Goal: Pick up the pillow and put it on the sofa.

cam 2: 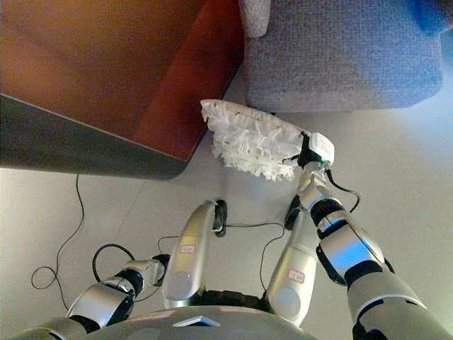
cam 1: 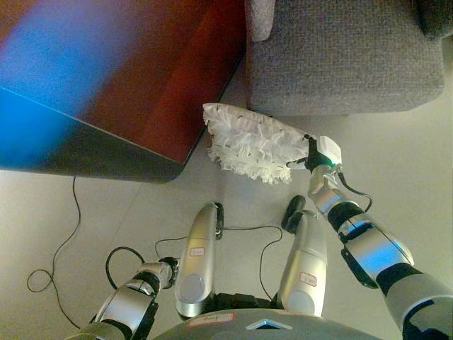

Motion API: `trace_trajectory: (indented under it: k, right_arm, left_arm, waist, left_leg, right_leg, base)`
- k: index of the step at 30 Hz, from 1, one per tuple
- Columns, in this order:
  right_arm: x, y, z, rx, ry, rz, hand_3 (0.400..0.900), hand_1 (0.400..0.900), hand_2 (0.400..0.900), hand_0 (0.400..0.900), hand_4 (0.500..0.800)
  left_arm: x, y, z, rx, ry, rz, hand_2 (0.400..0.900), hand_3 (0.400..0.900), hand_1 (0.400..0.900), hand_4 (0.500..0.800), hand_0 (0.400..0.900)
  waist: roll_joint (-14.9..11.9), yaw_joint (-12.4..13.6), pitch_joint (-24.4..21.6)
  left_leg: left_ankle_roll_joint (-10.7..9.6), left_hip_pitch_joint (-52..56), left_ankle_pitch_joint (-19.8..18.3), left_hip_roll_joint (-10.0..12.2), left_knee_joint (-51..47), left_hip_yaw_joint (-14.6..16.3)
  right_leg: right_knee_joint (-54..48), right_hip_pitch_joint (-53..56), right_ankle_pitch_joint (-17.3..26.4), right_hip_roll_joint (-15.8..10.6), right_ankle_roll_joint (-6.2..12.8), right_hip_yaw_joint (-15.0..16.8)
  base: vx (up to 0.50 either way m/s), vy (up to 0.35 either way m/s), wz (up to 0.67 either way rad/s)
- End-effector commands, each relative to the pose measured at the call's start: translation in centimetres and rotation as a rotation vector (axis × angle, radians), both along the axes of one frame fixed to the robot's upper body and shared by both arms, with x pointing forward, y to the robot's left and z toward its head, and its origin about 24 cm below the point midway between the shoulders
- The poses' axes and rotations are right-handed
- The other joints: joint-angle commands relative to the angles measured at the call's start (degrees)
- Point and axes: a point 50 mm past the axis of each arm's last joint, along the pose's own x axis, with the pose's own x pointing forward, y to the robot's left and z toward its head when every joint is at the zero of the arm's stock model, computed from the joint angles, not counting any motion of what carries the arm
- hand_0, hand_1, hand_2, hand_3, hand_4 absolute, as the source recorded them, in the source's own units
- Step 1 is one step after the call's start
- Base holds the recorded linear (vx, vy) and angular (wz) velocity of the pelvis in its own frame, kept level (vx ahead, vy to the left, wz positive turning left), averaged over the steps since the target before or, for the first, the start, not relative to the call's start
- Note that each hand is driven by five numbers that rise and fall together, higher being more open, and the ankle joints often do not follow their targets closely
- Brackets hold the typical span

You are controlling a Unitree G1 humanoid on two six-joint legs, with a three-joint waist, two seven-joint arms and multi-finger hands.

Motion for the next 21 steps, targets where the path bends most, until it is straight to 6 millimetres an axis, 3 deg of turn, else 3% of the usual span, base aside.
trace_trajectory:
  k: [1,12,21]
  right_arm:
    - [2.3,-1.9,4.9,-0.076,-0.128,-0.021,0.900,0.900,0.900,0.900,0.800]
    - [4.6,-2.1,10.0,-0.136,-0.168,-0.020,0.900,0.900,0.900,0.900,0.800]
    - [6.7,-0.9,16.3,-0.133,-0.237,0.016,0.900,0.900,0.900,0.900,0.800]
  left_arm:
    - [-3.3,1.6,-0.8,0.047,0.137,0.033,0.900,0.900,0.900,0.800,0.900]
    - [-2.6,1.4,-0.5,0.009,0.147,0.084,0.900,0.900,0.900,0.800,0.900]
    - [-2.4,1.7,-0.2,-0.019,0.158,0.123,0.900,0.900,0.900,0.800,0.900]
  waist:
    - [0.78,2.16,0.22]
    - [2.58,3.02,1.79]
    - [4.14,4.44,2.59]
  left_leg:
    - [-0.08,-1.41,-0.02,0.89,-0.27,-1.02]
    - [0.77,-9.77,-2.43,0.45,8.89,-2.71]
    - [1.07,-21.17,-3.93,-0.38,19.02,-4.86]
  right_leg:
    - [5.76,2.41,-4.79,-2.84,0.25,5.49]
    - [15.08,-6.46,-8.43,-1.76,-0.72,8.07]
    - [25.64,-17.43,-12.27,0.21,-1.97,10.78]
  base:
    - [0.00,0.024,0.05]
    - [-0.04,0.004,0.07]
    - [-0.05,-0.003,0.08]
